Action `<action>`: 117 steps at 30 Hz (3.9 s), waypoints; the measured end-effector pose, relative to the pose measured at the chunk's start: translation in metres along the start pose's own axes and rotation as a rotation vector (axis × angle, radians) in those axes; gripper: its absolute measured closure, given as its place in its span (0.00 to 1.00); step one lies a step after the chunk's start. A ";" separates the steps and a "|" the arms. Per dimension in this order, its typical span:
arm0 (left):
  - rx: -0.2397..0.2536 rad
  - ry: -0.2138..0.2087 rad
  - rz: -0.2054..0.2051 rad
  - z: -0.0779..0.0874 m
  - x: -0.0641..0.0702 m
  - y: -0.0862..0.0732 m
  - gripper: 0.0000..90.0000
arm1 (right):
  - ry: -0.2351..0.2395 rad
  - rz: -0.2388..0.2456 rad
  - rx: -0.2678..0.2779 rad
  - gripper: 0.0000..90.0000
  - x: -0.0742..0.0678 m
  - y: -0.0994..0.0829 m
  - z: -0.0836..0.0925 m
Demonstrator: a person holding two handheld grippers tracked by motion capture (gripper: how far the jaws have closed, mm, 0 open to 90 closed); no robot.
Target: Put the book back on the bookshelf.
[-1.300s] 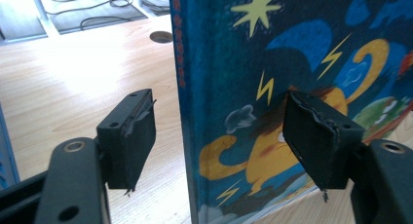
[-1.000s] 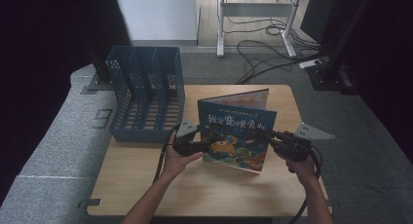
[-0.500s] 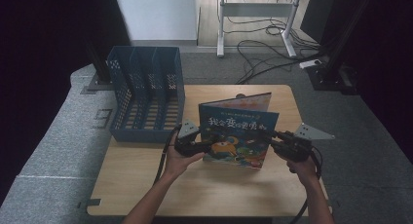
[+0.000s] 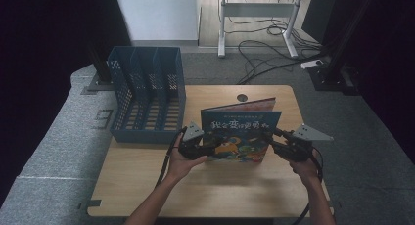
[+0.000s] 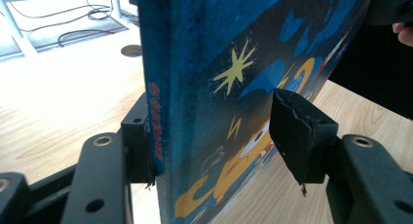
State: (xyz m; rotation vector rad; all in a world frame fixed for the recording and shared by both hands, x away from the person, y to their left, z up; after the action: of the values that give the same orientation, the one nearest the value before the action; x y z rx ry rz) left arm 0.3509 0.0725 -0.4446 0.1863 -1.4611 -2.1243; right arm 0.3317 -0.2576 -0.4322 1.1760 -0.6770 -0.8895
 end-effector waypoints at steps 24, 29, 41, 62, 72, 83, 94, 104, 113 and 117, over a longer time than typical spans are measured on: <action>0.023 -0.014 0.003 0.004 0.001 -0.003 0.50 | -0.015 0.010 -0.064 0.34 -0.015 0.008 -0.026; 0.024 -0.007 0.002 0.006 0.002 -0.004 0.50 | -0.010 0.041 -0.071 0.31 -0.028 0.016 -0.033; 0.029 0.000 0.018 0.014 -0.003 -0.005 0.49 | 0.022 0.036 -0.044 0.30 -0.031 0.020 -0.046; 0.062 -0.028 -0.041 0.017 0.008 0.004 0.50 | -0.001 0.170 -0.092 0.31 -0.039 0.009 -0.044; 0.076 -0.026 -0.031 0.015 0.006 0.006 0.52 | 0.019 0.141 -0.090 0.32 -0.037 0.009 -0.045; 0.080 -0.037 -0.030 0.016 0.004 0.006 0.53 | 0.036 0.122 -0.074 0.32 -0.036 0.009 -0.047; 0.090 -0.030 -0.044 0.017 0.004 0.006 0.52 | 0.046 0.118 -0.058 0.32 -0.036 0.009 -0.049; 0.086 -0.017 -0.095 0.014 0.006 0.004 0.46 | 0.058 0.124 -0.039 0.34 -0.035 0.006 -0.046; 0.078 -0.055 -0.083 0.013 0.003 0.004 0.49 | 0.062 0.126 -0.034 0.35 -0.034 0.005 -0.045; 0.068 -0.081 -0.088 0.015 0.002 0.004 0.54 | 0.065 0.119 -0.032 0.34 -0.034 0.005 -0.046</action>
State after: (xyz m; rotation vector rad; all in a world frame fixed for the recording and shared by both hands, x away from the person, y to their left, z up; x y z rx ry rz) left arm 0.3444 0.0827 -0.4351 0.1951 -1.6007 -2.1765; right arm 0.3538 -0.2051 -0.4394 1.1188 -0.6709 -0.7565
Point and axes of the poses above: each handheld gripper's, and its own axes: z roughly backward along the jaws, y roughly out of its top, x roughly to its right, the point moved 1 cm from there along -z, roughly forward along the jaws, and after that the axes turned 12 degrees about -y, right-handed, at the moved point
